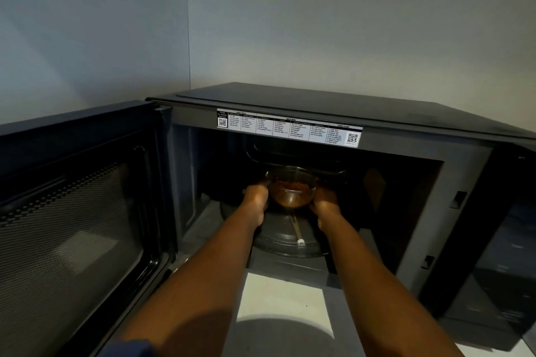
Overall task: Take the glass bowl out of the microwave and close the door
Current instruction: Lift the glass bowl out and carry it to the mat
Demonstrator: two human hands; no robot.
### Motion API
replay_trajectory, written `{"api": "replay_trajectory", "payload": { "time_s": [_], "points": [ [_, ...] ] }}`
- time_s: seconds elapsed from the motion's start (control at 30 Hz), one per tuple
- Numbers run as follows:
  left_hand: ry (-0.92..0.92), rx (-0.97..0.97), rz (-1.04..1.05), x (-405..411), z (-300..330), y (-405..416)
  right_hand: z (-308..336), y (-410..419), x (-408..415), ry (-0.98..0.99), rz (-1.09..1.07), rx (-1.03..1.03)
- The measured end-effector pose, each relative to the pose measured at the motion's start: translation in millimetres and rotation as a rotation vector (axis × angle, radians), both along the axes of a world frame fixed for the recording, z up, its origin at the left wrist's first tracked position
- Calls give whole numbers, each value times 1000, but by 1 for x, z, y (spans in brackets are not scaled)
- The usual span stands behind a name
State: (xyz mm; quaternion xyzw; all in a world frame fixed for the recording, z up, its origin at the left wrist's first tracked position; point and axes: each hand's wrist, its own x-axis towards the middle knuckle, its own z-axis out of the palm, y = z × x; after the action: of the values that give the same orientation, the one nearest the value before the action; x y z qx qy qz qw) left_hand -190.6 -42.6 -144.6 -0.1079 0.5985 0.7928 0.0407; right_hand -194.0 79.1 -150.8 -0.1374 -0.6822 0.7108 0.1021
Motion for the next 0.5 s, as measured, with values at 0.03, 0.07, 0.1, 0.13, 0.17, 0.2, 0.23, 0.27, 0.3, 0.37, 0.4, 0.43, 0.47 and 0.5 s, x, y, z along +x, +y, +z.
{"api": "replay_trajectory", "payload": {
  "time_s": [0.03, 0.07, 0.1, 0.13, 0.17, 0.2, 0.23, 0.27, 0.3, 0.37, 0.4, 0.43, 0.47, 0.5],
  "points": [
    [9, 3, -11, -1, 0, 1, 0, -1, -1, -5, -5, 32],
    [14, 4, -16, -1, 0, 2, 1, -2, -2, -8, -16, 75],
    [15, 1, -17, -1, 0, 3, 1, -2, -3, -6, -33, 128],
    [15, -2, -16, -1, 0, 3, 1, -2, -3, 1, -54, 191],
    [11, -8, -17, 0, 0, 2, 0, -1, -4, 11, -78, 254],
    [6, -14, -15, 1, 1, 2, -1, 0, -2, 18, -101, 307],
    [3, -18, -13, 2, 2, 2, -2, 0, -1, 20, -118, 349],
    [2, -16, -12, 4, 3, 1, -2, 1, 1, 21, -135, 385],
    [-3, -13, -15, 5, 3, 1, -2, 1, 3, 23, -152, 417],
    [-3, -15, -13, 8, 4, 2, 0, 2, 8, 30, -182, 453],
    [0, -12, -5, 10, 5, 2, 2, 2, 11, 36, -192, 458],
    [3, -9, 4, 12, 5, 2, 3, 2, 14, 44, -198, 457],
    [10, -12, 13, 14, 5, 3, 4, 2, 17, 52, -198, 451],
    [25, -19, 25, 16, 5, 3, 5, 2, 20, 59, -199, 442]
  ]
}}
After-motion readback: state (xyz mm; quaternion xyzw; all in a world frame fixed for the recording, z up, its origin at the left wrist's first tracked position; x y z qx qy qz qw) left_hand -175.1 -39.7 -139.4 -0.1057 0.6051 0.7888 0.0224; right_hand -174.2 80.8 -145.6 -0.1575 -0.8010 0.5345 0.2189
